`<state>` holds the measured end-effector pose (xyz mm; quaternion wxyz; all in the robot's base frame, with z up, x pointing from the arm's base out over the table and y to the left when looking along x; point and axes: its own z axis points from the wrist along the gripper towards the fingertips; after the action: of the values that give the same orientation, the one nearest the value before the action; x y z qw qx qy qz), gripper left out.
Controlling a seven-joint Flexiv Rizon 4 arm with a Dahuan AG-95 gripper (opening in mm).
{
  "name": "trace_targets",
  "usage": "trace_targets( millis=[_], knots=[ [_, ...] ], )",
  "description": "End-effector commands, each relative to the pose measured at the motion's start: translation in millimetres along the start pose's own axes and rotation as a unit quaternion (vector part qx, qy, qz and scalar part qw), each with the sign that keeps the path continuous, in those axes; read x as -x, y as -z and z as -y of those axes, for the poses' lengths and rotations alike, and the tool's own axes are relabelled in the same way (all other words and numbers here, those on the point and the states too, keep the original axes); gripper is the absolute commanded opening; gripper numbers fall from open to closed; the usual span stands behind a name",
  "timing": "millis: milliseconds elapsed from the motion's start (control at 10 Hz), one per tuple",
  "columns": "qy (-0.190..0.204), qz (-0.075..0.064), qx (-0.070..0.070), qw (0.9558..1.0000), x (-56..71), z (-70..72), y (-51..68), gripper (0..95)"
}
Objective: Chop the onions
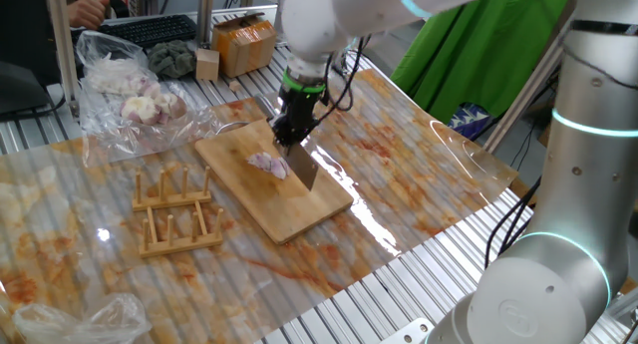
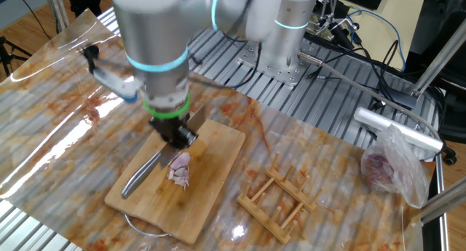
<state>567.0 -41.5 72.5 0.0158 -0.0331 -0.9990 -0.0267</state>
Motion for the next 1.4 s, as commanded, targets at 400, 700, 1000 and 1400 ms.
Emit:
trace_targets(
  millis=[400, 700, 1000, 1400],
  knots=[
    [-0.018, 0.003, -0.005, 0.9998, -6.3, -11.7, 28.8, 0.0],
    [-0.06, 0.002, -0.01, 0.9981, -17.3, -49.4, 50.5, 0.0],
    [-0.082, 0.0, -0.01, 0.9966, -32.8, -87.7, 66.7, 0.0],
    [-0.12, -0.007, -0.009, 0.9927, -49.4, -139.2, 73.8, 0.0]
  ],
)
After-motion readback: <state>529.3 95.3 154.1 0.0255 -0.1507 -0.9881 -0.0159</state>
